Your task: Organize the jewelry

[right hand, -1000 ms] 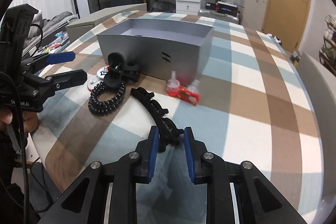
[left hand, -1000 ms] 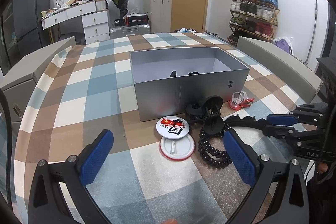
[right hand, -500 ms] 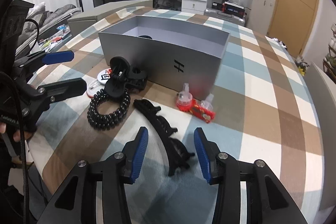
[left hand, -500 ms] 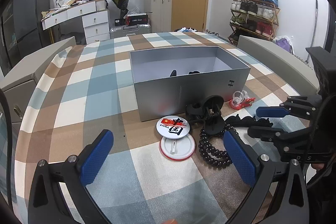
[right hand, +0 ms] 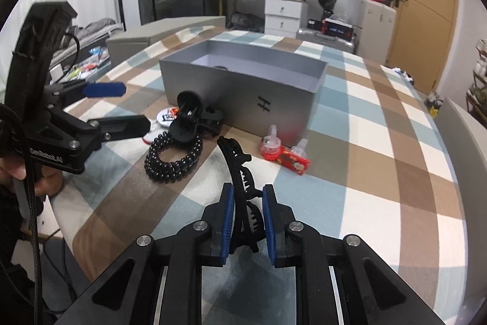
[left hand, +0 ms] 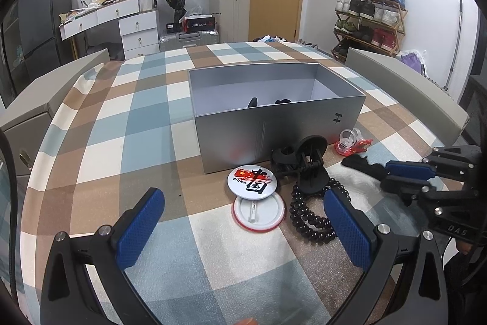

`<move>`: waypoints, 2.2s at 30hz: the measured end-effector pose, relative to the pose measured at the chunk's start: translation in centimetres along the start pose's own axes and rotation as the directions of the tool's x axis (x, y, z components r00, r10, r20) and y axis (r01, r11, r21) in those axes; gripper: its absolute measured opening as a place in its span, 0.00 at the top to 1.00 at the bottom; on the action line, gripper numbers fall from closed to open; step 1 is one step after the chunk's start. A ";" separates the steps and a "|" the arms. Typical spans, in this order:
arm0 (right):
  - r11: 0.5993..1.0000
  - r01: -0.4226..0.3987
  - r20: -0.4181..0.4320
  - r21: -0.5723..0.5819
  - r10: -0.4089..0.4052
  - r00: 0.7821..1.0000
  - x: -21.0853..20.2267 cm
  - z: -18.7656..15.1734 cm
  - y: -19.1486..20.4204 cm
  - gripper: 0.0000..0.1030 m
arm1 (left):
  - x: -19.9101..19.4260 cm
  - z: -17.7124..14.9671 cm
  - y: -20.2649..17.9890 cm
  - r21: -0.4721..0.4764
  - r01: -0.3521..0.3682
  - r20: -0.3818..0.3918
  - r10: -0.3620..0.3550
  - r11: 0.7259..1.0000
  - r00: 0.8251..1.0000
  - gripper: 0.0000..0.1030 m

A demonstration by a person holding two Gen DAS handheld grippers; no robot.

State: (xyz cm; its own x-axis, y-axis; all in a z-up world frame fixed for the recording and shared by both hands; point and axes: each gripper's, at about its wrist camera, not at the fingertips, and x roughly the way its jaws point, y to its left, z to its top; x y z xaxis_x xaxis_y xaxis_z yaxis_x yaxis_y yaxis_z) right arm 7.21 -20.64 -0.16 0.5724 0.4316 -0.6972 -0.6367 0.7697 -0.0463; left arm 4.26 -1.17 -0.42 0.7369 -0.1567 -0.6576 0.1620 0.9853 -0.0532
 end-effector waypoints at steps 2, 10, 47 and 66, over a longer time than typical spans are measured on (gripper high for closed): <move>1.000 0.000 0.022 0.022 -0.001 1.000 -0.3 0.2 -0.3 0.83 | 0.2 0.1 0.1 -0.008 0.003 -0.009 -0.003 1.000 1.000 0.01; 0.998 -0.007 0.068 0.067 0.002 0.998 -1.2 0.6 -1.0 0.83 | 0.0 0.5 0.2 -0.052 0.044 -0.006 -0.044 0.998 0.999 0.03; 0.994 -0.015 0.109 0.105 0.003 0.994 -2.6 0.4 -2.1 0.83 | 1.0 1.8 -3.2 -0.015 0.092 -0.028 -0.093 0.996 0.995 0.76; 0.988 -0.034 0.193 0.153 0.004 0.981 -4.1 1.0 -3.0 0.83 | -1.8 2.8 -3.2 0.028 0.113 0.130 -0.116 0.993 0.985 0.76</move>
State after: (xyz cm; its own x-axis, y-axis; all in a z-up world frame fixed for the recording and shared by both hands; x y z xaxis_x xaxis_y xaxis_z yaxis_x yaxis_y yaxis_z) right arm 7.26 -24.22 3.51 0.6586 0.5173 -0.5465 -0.5693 0.8174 0.0877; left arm 4.26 -4.23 3.02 0.7923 -0.2771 -0.5437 0.2626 0.9591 -0.1060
